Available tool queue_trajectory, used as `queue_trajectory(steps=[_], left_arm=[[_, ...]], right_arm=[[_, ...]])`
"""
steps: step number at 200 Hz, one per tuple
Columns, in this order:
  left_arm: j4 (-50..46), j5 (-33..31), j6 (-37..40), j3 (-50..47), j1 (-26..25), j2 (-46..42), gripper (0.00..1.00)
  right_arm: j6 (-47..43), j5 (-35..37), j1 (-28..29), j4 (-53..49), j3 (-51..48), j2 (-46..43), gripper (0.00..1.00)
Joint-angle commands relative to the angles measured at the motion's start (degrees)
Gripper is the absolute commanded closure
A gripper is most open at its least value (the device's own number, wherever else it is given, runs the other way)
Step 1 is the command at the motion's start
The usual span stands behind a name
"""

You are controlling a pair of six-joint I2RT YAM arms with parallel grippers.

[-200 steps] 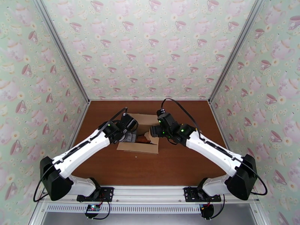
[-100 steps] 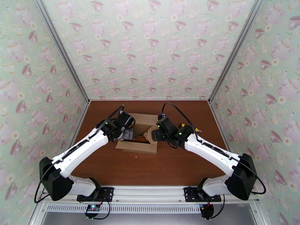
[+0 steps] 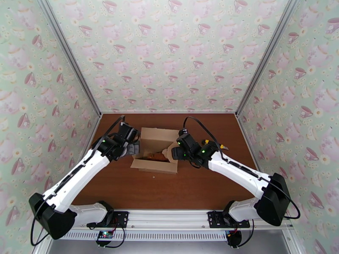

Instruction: Unpack the express box

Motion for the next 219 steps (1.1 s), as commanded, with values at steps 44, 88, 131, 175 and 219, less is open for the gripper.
queue_trajectory(steps=[44, 88, 131, 175, 219], left_arm=[[2.9, 5.4, 1.7, -9.4, 7.0, -2.6, 0.0], [5.7, 7.0, 0.8, -13.4, 7.3, -3.2, 0.0], [4.9, 7.4, 0.5, -12.8, 7.3, -6.0, 0.0], [3.1, 7.8, 0.8, -9.6, 6.7, -8.0, 0.0], [1.9, 8.8, 1.0, -5.4, 4.6, -8.6, 0.0]], right_arm=[[0.4, 2.3, 0.3, -2.7, -0.5, 0.3, 0.17], [0.3, 2.8, 0.3, -3.4, 0.9, 0.6, 0.17], [-2.4, 3.7, 1.2, -6.1, 8.0, 0.2, 0.09], [-4.4, 6.4, 5.9, -10.1, 16.9, 4.5, 0.0], [-3.2, 14.6, 9.1, -15.2, 21.6, 12.6, 0.0]])
